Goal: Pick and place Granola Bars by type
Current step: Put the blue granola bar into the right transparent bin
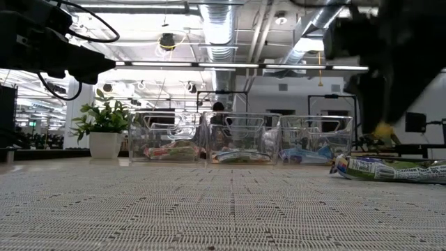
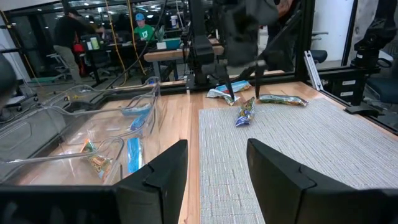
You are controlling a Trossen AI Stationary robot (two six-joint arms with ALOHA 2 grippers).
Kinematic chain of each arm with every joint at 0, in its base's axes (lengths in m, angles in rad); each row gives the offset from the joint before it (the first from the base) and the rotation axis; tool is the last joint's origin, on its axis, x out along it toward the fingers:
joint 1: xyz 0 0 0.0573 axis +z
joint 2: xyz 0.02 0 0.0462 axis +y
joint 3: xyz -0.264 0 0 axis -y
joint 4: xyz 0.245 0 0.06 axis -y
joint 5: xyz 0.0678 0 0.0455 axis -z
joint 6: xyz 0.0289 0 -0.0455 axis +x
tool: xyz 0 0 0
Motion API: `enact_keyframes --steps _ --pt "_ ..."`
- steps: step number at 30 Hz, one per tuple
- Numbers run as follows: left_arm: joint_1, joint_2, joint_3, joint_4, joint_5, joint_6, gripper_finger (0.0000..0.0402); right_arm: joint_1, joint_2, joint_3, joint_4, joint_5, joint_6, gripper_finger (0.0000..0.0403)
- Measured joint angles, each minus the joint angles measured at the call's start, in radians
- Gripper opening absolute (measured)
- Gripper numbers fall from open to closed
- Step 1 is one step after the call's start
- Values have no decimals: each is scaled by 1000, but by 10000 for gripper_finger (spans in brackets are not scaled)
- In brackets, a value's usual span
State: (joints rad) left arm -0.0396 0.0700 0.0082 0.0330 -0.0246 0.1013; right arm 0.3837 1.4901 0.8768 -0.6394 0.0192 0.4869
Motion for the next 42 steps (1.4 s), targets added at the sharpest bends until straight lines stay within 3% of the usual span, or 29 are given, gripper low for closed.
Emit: enact_keyframes --steps 8,18,21,31,36,42 --pt "0 0 0 0 0 0 159 23 136 0 14 17 9 255" --pt "0 0 0 0 0 0 159 26 195 3 30 77 9 247" --pt "0 0 0 0 0 0 159 29 192 2 34 76 10 219" --pt "0 0 0 0 0 0 159 22 139 0 72 61 10 67" --pt "0 0 0 0 0 0 159 -20 46 0 173 59 9 38" --pt "0 0 0 0 0 0 159 -116 -101 0 380 58 -4 31"
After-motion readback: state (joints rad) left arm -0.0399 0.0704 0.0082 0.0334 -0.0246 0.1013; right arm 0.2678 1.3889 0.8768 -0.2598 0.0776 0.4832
